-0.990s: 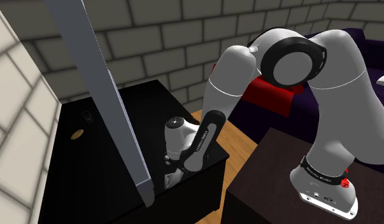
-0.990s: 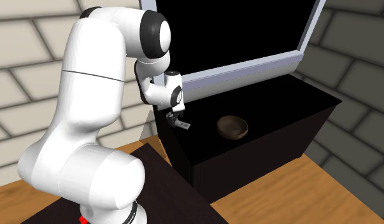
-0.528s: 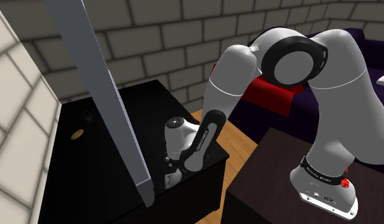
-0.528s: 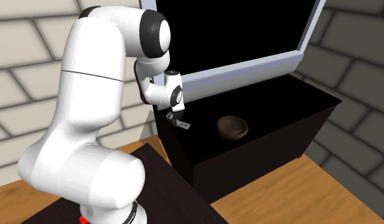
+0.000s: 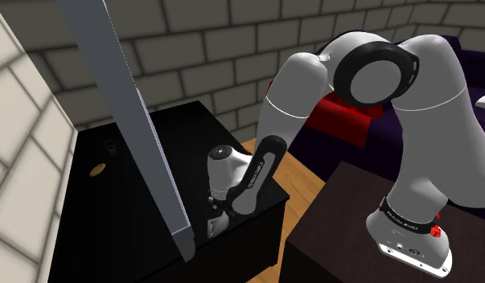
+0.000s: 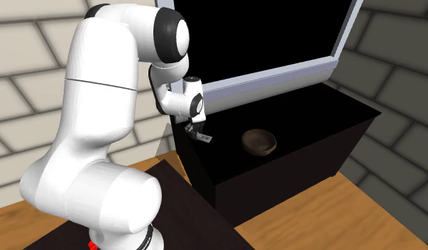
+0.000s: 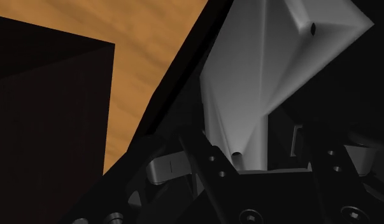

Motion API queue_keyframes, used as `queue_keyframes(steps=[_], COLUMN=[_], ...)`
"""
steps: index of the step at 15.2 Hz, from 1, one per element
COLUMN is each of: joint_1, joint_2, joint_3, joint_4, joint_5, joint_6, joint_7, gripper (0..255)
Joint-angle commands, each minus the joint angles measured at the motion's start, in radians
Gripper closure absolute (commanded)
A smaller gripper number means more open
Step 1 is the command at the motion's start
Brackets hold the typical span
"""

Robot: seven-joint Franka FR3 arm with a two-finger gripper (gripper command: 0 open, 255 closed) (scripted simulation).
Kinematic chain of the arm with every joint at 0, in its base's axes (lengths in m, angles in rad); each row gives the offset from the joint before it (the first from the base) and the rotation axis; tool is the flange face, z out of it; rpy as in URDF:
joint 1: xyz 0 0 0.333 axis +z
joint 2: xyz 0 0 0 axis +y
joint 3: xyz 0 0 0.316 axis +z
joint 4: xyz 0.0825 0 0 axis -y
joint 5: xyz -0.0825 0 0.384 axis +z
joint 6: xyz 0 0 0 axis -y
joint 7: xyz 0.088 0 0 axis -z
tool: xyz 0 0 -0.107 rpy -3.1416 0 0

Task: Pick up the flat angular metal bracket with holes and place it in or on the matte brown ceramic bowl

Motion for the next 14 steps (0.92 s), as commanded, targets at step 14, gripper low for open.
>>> queue_keyframes(steps=[14], joint_1=[-0.003], joint_2=[-0.19], joint_3=[0.003], joint_4=[-0.049], joint_5=[0.003], joint_6=[-0.141], joint_7=[-0.002], gripper=[255])
